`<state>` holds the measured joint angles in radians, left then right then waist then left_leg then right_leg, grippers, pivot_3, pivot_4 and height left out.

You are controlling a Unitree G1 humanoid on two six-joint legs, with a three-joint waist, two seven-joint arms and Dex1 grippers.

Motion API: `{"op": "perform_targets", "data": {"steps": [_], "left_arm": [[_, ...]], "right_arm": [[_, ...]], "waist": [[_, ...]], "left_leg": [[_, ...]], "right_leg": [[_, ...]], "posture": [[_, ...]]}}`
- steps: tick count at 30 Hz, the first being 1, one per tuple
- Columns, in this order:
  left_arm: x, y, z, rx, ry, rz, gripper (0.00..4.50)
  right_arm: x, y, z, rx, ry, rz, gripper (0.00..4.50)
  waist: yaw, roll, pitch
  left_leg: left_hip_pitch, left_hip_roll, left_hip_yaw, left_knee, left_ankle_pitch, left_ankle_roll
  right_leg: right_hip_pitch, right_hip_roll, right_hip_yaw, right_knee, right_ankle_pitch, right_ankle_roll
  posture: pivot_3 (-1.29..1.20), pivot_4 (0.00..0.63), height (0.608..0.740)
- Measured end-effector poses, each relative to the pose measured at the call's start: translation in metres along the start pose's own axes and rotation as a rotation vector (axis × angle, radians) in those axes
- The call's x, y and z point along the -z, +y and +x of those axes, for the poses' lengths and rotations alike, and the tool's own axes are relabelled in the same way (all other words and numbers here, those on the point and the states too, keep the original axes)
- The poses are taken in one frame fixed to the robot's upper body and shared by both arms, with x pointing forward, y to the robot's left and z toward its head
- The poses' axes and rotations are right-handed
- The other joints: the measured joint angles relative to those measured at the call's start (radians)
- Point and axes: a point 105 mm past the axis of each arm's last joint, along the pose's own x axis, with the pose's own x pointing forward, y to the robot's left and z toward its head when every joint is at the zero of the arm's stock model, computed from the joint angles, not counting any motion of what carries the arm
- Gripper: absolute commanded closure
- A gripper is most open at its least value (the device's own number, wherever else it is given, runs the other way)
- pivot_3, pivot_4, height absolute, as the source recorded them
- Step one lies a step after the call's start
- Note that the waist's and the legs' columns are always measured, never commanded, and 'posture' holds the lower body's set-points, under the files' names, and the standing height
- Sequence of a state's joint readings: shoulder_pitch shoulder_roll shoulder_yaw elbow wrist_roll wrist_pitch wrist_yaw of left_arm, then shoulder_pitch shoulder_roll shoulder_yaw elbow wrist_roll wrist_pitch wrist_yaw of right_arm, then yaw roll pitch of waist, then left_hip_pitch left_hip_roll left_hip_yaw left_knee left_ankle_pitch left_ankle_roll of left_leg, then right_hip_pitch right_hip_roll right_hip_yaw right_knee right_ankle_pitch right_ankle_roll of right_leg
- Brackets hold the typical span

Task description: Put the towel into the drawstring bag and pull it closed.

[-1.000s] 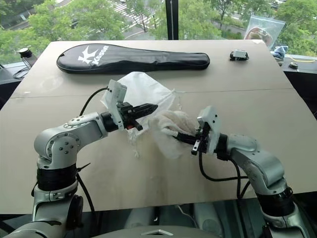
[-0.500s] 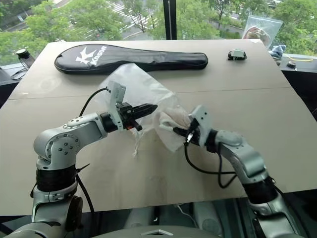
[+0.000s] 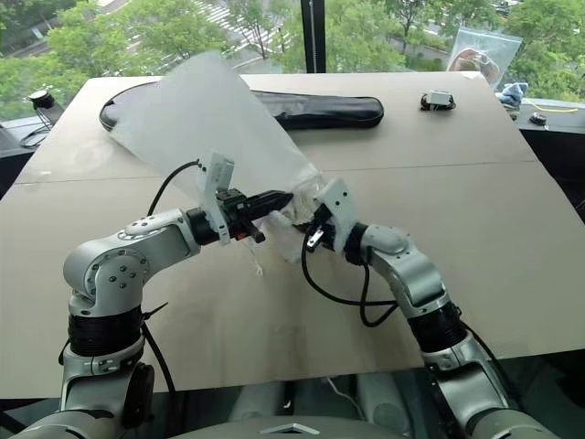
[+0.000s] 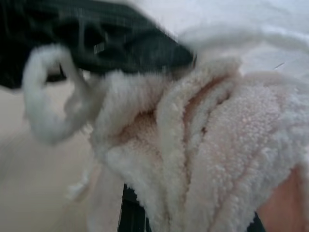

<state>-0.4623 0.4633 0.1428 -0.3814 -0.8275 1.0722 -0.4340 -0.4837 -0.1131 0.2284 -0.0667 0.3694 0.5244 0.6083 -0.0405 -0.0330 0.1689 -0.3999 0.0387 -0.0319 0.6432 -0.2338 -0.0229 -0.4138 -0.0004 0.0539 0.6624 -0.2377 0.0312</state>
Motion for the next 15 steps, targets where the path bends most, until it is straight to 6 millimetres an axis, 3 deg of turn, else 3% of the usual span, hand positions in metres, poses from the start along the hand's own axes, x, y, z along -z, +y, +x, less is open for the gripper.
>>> {"op": "perform_targets", "data": {"steps": [6,11,15], "left_arm": [[-0.007,-0.008,0.002,0.04,-0.027,-0.003,4.5],[-0.014,-0.01,-0.001,0.051,-0.056,-0.02,4.5],[-0.004,0.002,-0.013,0.023,-0.06,-0.137,4.5]], "right_arm": [[-0.005,-0.001,-0.008,-0.092,-0.12,0.362,4.46],[-0.011,-0.003,-0.012,-0.103,-0.18,0.435,4.46],[-0.012,-0.012,-0.015,-0.061,-0.218,0.484,4.46]], "waist": [[0.005,0.0,0.0],[-0.004,0.002,0.001],[-0.003,0.002,0.001]], "left_leg": [[-0.001,-0.001,0.0,0.0,0.0,0.0],[0.0,0.0,0.0,0.0,0.0,0.0],[0.0,0.0,-0.001,0.0,0.0,0.0]], "right_leg": [[0.0,-0.001,0.0,0.0,0.0,0.0],[0.0,0.0,0.0,0.0,0.0,0.0],[0.0,0.0,-0.001,0.0,0.0,0.0]], "posture": [[0.0,0.15,0.74],[0.0,0.15,0.74],[0.0,0.15,0.74]]}}
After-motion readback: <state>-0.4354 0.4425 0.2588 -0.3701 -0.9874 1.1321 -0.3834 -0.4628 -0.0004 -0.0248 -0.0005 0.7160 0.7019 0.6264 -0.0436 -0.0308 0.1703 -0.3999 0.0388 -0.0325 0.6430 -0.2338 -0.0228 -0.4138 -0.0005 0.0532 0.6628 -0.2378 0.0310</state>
